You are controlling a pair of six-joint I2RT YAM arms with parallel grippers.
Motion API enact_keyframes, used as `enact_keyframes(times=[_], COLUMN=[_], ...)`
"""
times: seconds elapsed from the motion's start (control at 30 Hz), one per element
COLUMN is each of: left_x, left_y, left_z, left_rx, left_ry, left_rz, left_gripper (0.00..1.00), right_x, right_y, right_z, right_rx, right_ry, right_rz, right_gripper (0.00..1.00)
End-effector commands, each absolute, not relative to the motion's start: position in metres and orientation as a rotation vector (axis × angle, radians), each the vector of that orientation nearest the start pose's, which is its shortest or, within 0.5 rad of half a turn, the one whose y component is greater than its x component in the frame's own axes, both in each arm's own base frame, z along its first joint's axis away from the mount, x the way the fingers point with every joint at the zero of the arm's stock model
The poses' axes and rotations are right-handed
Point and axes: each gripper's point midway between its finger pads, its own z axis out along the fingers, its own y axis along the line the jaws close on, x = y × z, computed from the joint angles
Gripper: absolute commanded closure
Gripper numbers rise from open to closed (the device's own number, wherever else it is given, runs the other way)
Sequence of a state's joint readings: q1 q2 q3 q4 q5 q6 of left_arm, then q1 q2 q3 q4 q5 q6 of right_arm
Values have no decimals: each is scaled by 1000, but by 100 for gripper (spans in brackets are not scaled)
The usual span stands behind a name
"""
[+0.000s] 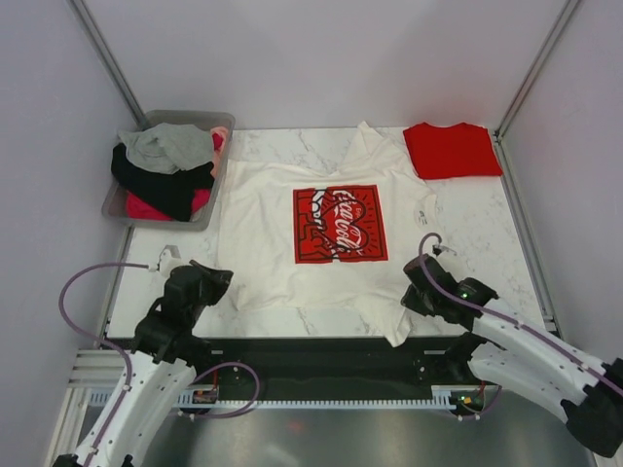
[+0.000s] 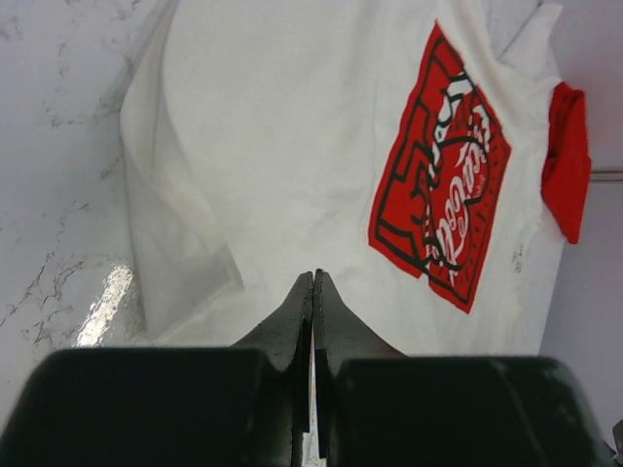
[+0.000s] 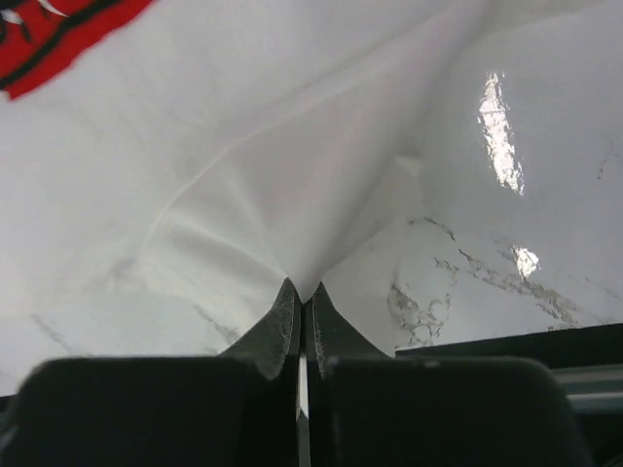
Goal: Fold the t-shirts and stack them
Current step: Fold the tshirt
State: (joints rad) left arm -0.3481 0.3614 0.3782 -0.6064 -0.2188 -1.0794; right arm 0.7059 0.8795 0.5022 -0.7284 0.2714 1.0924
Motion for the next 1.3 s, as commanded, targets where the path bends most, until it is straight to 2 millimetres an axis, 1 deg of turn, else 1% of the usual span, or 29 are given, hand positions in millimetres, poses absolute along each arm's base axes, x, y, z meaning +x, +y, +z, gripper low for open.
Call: enact_keyframes(times=[0.0, 0.03, 0.13, 0.2, 0.27, 0.3, 0.33, 0.37, 0.4, 0.43, 0.5, 0.53, 0.57, 0.63, 0.73, 0.8, 0.83, 0.9, 1.0, 1.03, 1.1, 1.2, 1.27], left_x=[195, 193, 188, 187, 185, 187, 188, 188, 195, 194, 197, 200, 201, 204, 205, 204, 206, 203, 202, 202, 201, 200, 200], left_y=[-55, -53, -50, -53, -59, -69, -75, -79, -91, -93, -95, -94, -94, -95, -100, -105, -107, -109, -111, -111, -110, -110, -109], left_z=[136, 143, 156, 157, 146, 139, 116, 107, 99, 85, 74, 69, 65, 61, 61, 59, 62, 57, 53, 51, 49, 49, 54], left_rx=[-994, -1004, -1006, -989, -964, -944, -928, -912, -880, -840, -811, -776, -759, -709, -651, -595, -576, -546, -537, -534, -526, -534, -540], left_ry=[1906, 1879, 1838, 1858, 1918, 1962, 2026, 2062, 2108, 2162, 2231, 2295, 2334, 2395, 2413, 2432, 2432, 2457, 2476, 2483, 2494, 2486, 2461], left_rz=[-580, -597, -623, -629, -630, -659, -645, -649, -684, -655, -602, -539, -503, -442, -402, -360, -352, -311, -293, -286, -273, -280, -300], left_gripper=[98, 98, 98, 98, 98, 93, 86, 74, 68, 60, 52, 45, 43, 36, 32, 32, 32, 33, 41, 47, 53, 77, 86], right_x=[156, 154, 147, 143, 142, 140, 140, 141, 140, 140, 142, 142, 142, 142, 141, 141, 141, 142, 141, 142, 142, 142, 142], right_y=[102, 101, 101, 100, 99, 101, 101, 105, 107, 109, 110, 110, 109, 109, 109, 111, 111, 112, 111, 111, 111, 111, 111], right_z=[89, 96, 105, 103, 98, 95, 92, 88, 86, 84, 82, 83, 83, 83, 78, 76, 74, 74, 74, 74, 74, 75, 75], right_rx=[682, 693, 695, 695, 695, 689, 688, 686, 682, 679, 667, 662, 658, 656, 650, 648, 648, 642, 634, 636, 635, 631, 631], right_ry=[2454, 2434, 2439, 2449, 2455, 2469, 2475, 2478, 2488, 2494, 2497, 2495, 2497, 2493, 2506, 2510, 2514, 2512, 2513, 2510, 2508, 2506, 2505], right_rz=[271, 300, 347, 349, 342, 345, 349, 363, 374, 377, 377, 375, 370, 370, 362, 368, 369, 373, 367, 369, 369, 373, 375], right_gripper=[100, 100, 100, 100, 100, 100, 100, 100, 100, 100, 100, 100, 100, 100, 100, 100, 100, 100, 100, 100, 100, 100, 100])
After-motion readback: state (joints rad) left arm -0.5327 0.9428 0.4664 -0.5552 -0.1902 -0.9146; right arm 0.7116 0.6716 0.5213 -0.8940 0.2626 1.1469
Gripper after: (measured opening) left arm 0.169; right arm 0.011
